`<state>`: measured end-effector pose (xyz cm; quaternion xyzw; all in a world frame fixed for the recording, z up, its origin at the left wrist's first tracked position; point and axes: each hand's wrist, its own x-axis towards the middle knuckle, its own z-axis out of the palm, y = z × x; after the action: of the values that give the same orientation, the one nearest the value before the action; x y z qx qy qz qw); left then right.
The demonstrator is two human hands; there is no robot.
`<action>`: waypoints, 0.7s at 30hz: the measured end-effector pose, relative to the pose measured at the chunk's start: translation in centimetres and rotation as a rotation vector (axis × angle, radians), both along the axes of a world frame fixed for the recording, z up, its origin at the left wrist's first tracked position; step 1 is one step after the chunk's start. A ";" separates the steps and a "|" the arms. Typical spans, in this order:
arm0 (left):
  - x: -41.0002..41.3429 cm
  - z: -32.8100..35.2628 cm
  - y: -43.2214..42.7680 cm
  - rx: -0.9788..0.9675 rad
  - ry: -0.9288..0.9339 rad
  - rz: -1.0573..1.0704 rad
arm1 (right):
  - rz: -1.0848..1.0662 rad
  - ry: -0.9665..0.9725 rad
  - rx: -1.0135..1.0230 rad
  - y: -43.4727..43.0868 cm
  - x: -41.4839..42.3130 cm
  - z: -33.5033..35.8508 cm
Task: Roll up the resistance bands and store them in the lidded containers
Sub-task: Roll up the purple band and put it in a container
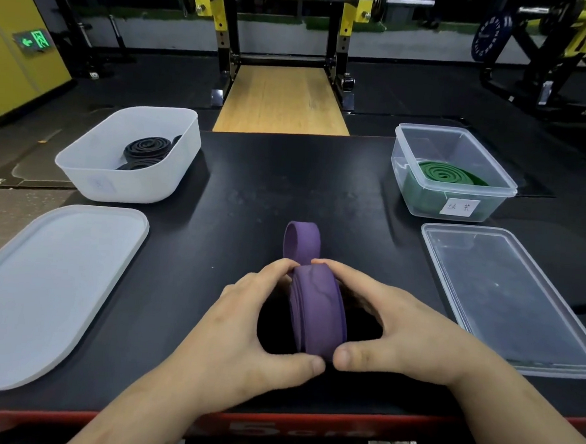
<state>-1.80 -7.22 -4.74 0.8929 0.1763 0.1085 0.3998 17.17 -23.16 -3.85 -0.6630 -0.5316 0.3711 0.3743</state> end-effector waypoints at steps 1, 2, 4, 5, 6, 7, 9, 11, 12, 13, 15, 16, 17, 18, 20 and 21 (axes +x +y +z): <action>0.1 -0.1 0.0 0.000 -0.007 0.009 | 0.006 -0.004 -0.007 0.2 0.1 0.1; 0.2 -0.1 0.1 0.000 -0.015 0.022 | 0.000 -0.006 -0.004 0.4 0.1 0.2; 0.3 -0.2 0.4 -0.005 -0.043 0.039 | -0.057 -0.015 0.028 0.9 0.0 0.2; 0.4 -0.2 0.5 -0.010 -0.052 0.040 | -0.097 -0.030 0.044 1.2 0.0 0.1; 0.4 -0.2 0.5 -0.018 -0.053 0.038 | -0.128 -0.046 0.050 1.4 0.0 0.0; 0.4 -0.2 0.6 -0.031 -0.052 0.033 | -0.144 -0.060 0.049 1.6 0.1 -0.1; 0.5 0.0 0.7 -0.052 -0.058 0.024 | -0.162 -0.078 0.034 1.9 0.3 -0.3; 0.7 0.2 0.9 -0.067 -0.071 0.032 | -0.179 -0.080 0.030 2.2 0.3 -0.4; 0.8 0.3 1.0 -0.083 -0.079 0.037 | -0.195 -0.083 0.038 2.2 0.2 -0.4; 1.0 0.3 1.1 -0.100 -0.084 0.042 | -0.220 -0.091 0.054 2.3 0.1 -0.4; 1.3 0.3 1.0 -0.122 -0.099 0.073 | -0.311 -0.076 0.102 2.5 -0.3 -0.1; 1.5 0.2 1.0 -0.122 -0.111 0.095 | -0.366 -0.042 0.129 2.7 -0.6 0.1; 1.6 0.1 0.9 -0.118 -0.121 0.116 | -0.412 -0.012 0.151 2.9 -0.9 0.1; 1.6 0.1 0.8 -0.112 -0.127 0.132 | -0.454 0.004 0.169 3.2 -1.1 0.2; 1.7 0.0 0.6 -0.088 -0.119 0.156 | -0.531 -0.001 0.170 3.8 -1.5 0.2; 1.6 -0.1 0.5 -0.067 -0.110 0.167 | -0.566 -0.012 0.159 4.1 -1.5 0.2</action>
<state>-0.16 -6.68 -4.87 0.8540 0.2315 0.1844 0.4279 15.65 -19.09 -3.63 -0.7555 -0.3552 0.2053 0.5108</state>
